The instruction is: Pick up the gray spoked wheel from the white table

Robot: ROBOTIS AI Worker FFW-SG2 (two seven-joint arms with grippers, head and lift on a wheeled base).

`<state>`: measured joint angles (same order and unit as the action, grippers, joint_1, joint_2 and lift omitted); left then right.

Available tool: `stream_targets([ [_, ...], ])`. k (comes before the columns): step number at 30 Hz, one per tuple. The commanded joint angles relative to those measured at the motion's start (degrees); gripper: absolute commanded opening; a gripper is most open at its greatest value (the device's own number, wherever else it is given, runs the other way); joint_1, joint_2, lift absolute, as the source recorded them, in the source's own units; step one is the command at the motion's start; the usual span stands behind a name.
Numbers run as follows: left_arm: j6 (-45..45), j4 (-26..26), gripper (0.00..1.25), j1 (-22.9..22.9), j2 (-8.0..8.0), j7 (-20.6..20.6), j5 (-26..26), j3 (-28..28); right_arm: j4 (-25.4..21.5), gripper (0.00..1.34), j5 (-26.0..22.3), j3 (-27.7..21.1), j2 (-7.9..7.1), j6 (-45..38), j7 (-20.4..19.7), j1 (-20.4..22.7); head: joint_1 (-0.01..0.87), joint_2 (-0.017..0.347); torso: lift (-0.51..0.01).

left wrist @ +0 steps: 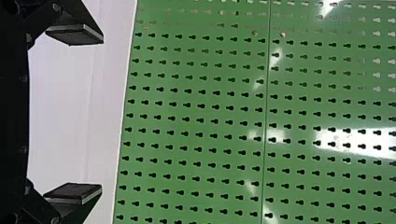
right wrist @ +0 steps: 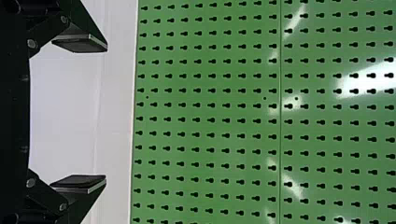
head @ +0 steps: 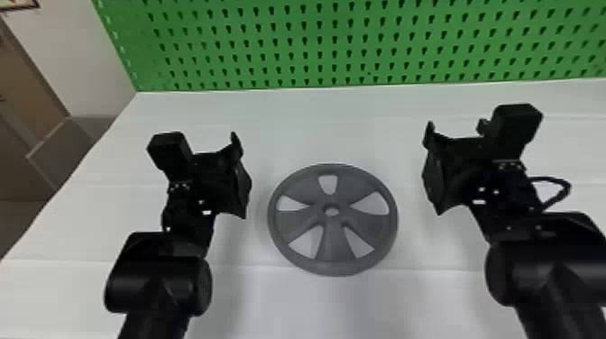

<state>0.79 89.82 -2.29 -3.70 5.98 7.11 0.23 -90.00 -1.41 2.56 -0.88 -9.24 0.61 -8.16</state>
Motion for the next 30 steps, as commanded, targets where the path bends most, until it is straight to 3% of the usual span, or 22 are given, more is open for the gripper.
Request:
stream_targets([
  [1, 0.0, 0.0, 1.09, 0.0, 0.01, 0.0, 0.0, 0.0, 0.0, 1.05, -0.5, 0.0, -0.09, -0.4, 0.0, -0.3, 0.778, 0.155, -0.081],
  [9, 0.0, 0.0, 1.09, 0.0, 0.01, 0.0, 0.0, 0.0, 0.4, 1.05, -2.3, 0.0, 0.00, -1.3, -1.0, -0.5, 0.778, 0.155, -0.081],
  [15, 0.0, 0.0, 1.09, 0.0, 0.01, 0.0, 0.5, 0.1, 4.5, 1.05, -3.6, 0.8, -0.26, 6.4, -1.0, -1.1, 0.778, 0.155, -0.081],
  [19, 0.0, 0.0, 1.09, 0.0, 0.01, 0.0, 0.7, 0.1, 5.0, 1.05, -4.6, 1.2, -0.53, 6.4, -1.0, -1.3, 0.778, 0.155, -0.081],
  [27, 0.4, 0.0, 1.09, 0.2, 0.01, 0.4, 0.7, 0.3, 4.0, 1.05, 1.1, 1.2, -0.18, 7.7, -1.3, -1.7, 0.778, 0.155, -0.081],
  [30, 0.6, 0.0, 1.09, 0.2, 0.01, 0.5, 0.7, 0.3, 3.3, 1.05, 0.8, 1.4, -0.35, 7.0, -1.3, -1.7, 0.778, 0.155, -0.081],
])
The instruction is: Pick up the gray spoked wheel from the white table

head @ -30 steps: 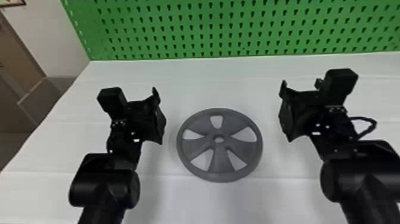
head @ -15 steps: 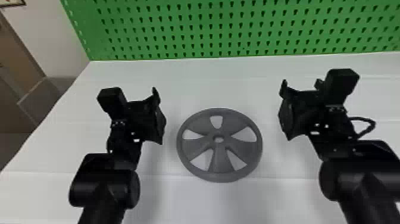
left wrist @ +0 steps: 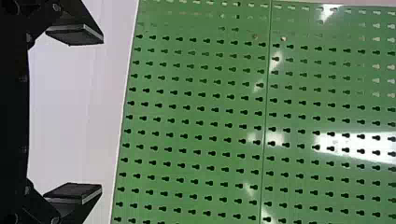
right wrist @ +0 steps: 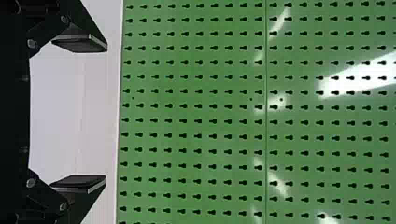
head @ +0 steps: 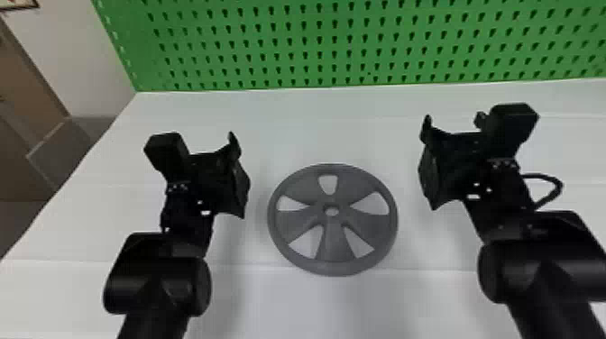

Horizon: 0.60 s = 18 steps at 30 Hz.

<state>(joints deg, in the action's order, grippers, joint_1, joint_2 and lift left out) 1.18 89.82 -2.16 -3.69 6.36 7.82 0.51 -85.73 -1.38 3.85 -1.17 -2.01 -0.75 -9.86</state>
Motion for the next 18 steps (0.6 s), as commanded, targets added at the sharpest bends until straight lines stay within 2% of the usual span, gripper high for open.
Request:
stream_targets([
  [1, 0.2, 0.0, 1.09, 0.0, -0.09, 0.1, 0.0, 0.0, -1.4, 1.05, 0.3, 0.1, -0.06, -1.0, 0.0, 0.0, 0.778, 0.155, -0.081],
  [3, 0.4, 0.0, 1.09, 0.1, -0.09, 0.2, 0.0, 0.0, -2.8, 1.05, 0.2, -0.3, 0.02, -4.8, 0.0, -0.2, 0.778, 0.155, -0.081],
  [6, 0.6, 0.0, 1.09, 0.1, 0.00, 0.3, 0.0, 0.0, -7.7, 1.05, -2.0, -1.0, 0.37, -21.7, -0.5, -1.5, 0.778, 0.155, -0.081],
  [7, 0.6, 0.0, 1.09, 0.1, -0.09, 0.3, 0.0, 0.0, -9.1, 1.05, -1.8, -1.2, 0.20, -28.0, -0.5, -2.6, 0.778, 0.155, -0.081],
  [8, 0.6, 0.0, 1.09, 0.1, 0.00, 0.3, 0.0, 0.0, -9.6, 1.05, -1.4, -0.9, -0.24, -30.5, -0.4, -3.6, 0.778, 0.155, -0.081],
  [10, 0.6, 0.0, 1.09, 0.1, 0.00, 0.3, 0.0, -0.1, -10.3, 1.05, -0.7, 1.0, -1.91, -33.1, -0.4, -5.2, 0.778, 0.155, -0.081],
  [12, 0.6, 0.0, 1.09, 0.1, 0.00, 0.3, 0.0, -0.1, -10.3, 1.05, -2.0, 1.9, -2.96, -34.1, -0.5, -6.5, 0.778, 0.155, -0.081],
  [18, 0.6, 0.0, 1.09, 0.2, -0.09, 0.3, 0.0, 0.0, -10.8, 1.05, -2.0, 1.4, -1.91, -44.1, -0.5, -11.1, 0.778, 0.155, -0.081],
])
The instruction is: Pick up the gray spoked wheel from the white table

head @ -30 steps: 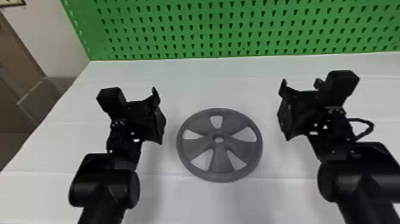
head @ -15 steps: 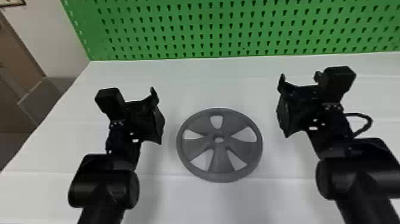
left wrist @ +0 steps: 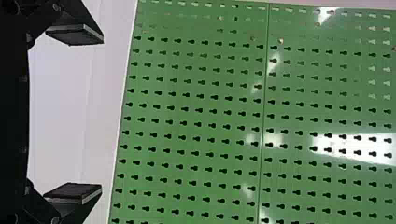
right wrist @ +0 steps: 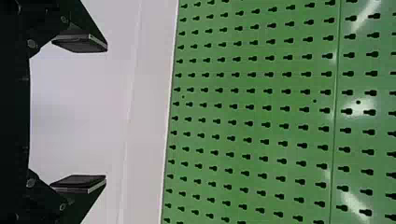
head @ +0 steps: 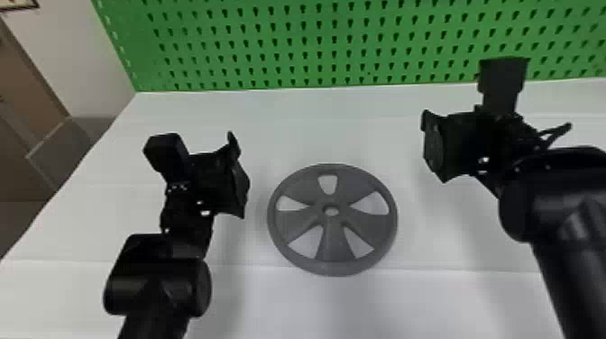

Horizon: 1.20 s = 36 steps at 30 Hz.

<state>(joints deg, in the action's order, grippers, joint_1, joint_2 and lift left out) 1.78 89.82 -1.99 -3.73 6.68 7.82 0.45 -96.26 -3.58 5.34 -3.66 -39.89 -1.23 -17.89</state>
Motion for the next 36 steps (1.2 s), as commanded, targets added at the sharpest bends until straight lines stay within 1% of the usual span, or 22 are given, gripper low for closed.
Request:
stream_targets([
  [1, 0.0, 0.0, 1.09, 0.1, -0.05, 0.0, 0.0, 0.1, -0.2, 1.05, 0.0, 0.3, 0.14, -7.9, 0.0, -4.3, 0.778, 0.155, -0.081],
  [5, 0.0, 0.0, 1.09, 0.1, -0.05, 0.0, 0.0, 0.0, 1.2, 1.05, -3.0, 1.3, -0.92, -15.8, 0.0, -8.8, 0.778, 0.155, -0.081],
  [7, 0.0, 0.0, 1.09, 0.0, -0.05, 0.0, 0.0, 0.0, 2.4, 1.05, -5.4, 1.4, -1.53, -19.7, 0.0, -11.1, 0.778, 0.155, -0.081],
  [12, 0.0, 0.0, 1.09, 0.1, -0.05, 0.0, 0.0, 0.0, 6.9, 1.05, -10.7, 0.6, -2.41, -26.0, -0.1, -16.1, 0.778, 0.155, -0.081],
  [15, 0.0, 0.0, 1.09, 0.1, -0.05, 0.0, 0.0, 0.0, 9.0, 1.05, -12.3, 0.3, -2.67, -28.9, -0.1, -18.1, 0.778, 0.155, -0.081],
  [18, 0.0, 0.0, 1.09, 0.1, -0.05, 0.0, -0.4, 0.1, 11.1, 1.06, -13.9, 0.8, -2.94, -32.2, -2.0, -20.4, 0.778, 0.155, -0.081],
  [20, 0.0, 0.0, 1.09, 0.1, -0.05, 0.0, -0.5, 0.1, 12.7, 1.06, -14.8, 2.0, -3.20, -34.2, -3.3, -22.3, 0.778, 0.155, -0.081],
  [24, 0.0, 0.0, 1.09, 0.1, -0.05, 0.0, -1.1, -0.1, 18.0, 1.06, -17.0, 3.5, -3.73, -37.0, -3.5, -26.2, 0.778, 0.155, -0.081],
  [25, 0.0, 0.0, 1.09, 0.0, -0.05, 0.0, -1.1, -0.2, 20.0, 1.06, -18.3, 4.1, -3.90, -37.4, -3.5, -27.4, 0.778, 0.155, -0.081],
  [28, -0.1, 0.0, 1.09, -0.3, -0.05, 0.0, -1.5, -0.5, 24.0, 1.06, -20.5, 5.5, -4.61, -38.2, -3.5, -29.7, 0.778, 0.155, -0.081],
  [30, -0.1, 0.0, 1.09, -0.4, -0.14, 0.0, -1.7, -0.5, 26.5, 1.06, -20.6, 6.7, -4.78, -38.8, -3.6, -31.1, 0.778, 0.155, -0.081],
  [32, -0.2, 0.0, 1.09, -0.5, -0.14, 0.0, -2.0, -0.5, 29.3, 1.06, -21.6, 7.8, -5.05, -39.7, -3.5, -32.6, 0.778, 0.155, -0.081],
  [36, -0.3, 0.0, 1.09, -0.7, -0.14, -0.1, -2.5, -0.6, 34.8, 1.05, -26.8, 8.7, -5.93, -40.7, -3.6, -34.7, 0.778, 0.155, -0.081],
])
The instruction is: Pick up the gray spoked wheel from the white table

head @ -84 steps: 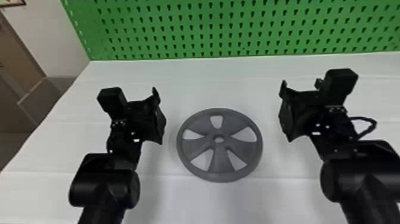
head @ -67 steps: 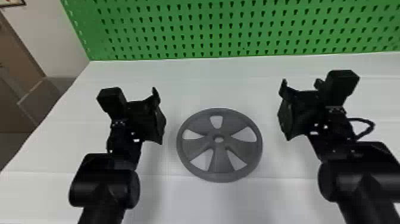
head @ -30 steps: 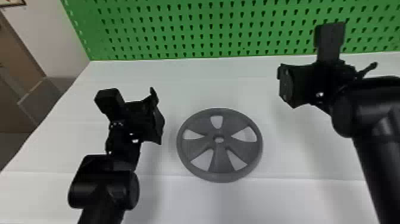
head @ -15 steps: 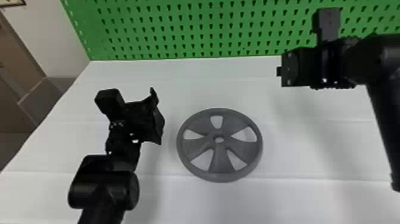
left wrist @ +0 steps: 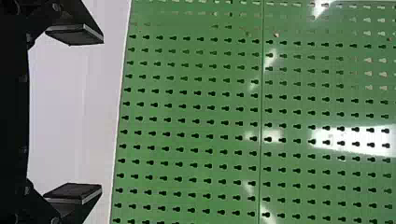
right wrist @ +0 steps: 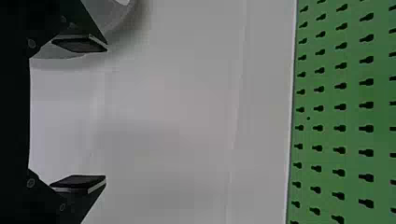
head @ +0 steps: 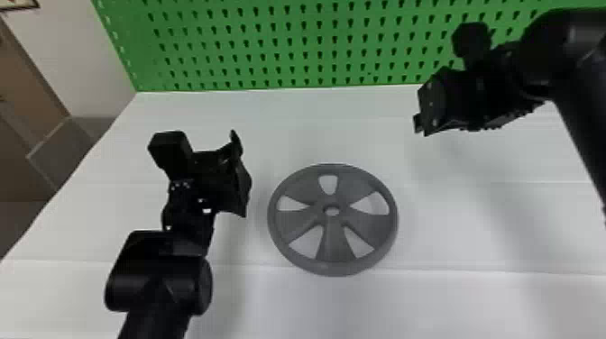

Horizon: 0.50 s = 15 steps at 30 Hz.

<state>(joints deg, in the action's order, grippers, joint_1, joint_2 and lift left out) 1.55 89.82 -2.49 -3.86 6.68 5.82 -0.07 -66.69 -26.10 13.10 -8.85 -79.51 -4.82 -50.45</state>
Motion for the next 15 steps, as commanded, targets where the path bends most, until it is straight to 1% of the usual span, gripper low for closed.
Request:
stream_targets([
  [1, -0.1, 0.0, 1.09, -0.2, 0.00, 0.0, -0.6, -0.1, 7.2, 1.06, -5.7, 1.1, -0.99, -1.3, 0.0, -2.7, 0.778, 0.155, -0.081],
  [4, -0.1, 0.0, 1.09, -0.4, 0.00, 0.0, -0.9, -0.3, 11.3, 1.05, -6.6, 2.2, -1.34, -2.6, 0.0, -4.3, 0.778, 0.155, -0.081],
  [6, -0.2, 0.0, 1.09, -0.5, -0.09, 0.0, -1.1, -0.5, 13.1, 1.05, -6.9, 3.6, -1.78, -3.1, 0.0, -5.1, 0.778, 0.155, -0.081],
  [9, -0.4, 0.0, 1.09, -0.6, -0.09, 0.0, -1.2, -0.5, 15.9, 1.05, -9.1, 5.5, -2.48, -4.2, 0.0, -6.4, 0.778, 0.155, -0.081],
  [12, -0.6, 0.0, 1.09, -0.8, -0.35, 0.0, -1.3, -0.8, 17.6, 1.06, -10.7, 6.6, -2.92, -5.5, 0.1, -7.1, 0.778, 0.155, -0.081],
  [15, -0.7, 0.0, 1.09, -0.9, -0.62, 0.0, -1.3, -1.1, 20.7, 1.06, -13.8, 9.3, -3.71, -6.0, 0.1, -8.3, 0.778, 0.155, -0.081],
])
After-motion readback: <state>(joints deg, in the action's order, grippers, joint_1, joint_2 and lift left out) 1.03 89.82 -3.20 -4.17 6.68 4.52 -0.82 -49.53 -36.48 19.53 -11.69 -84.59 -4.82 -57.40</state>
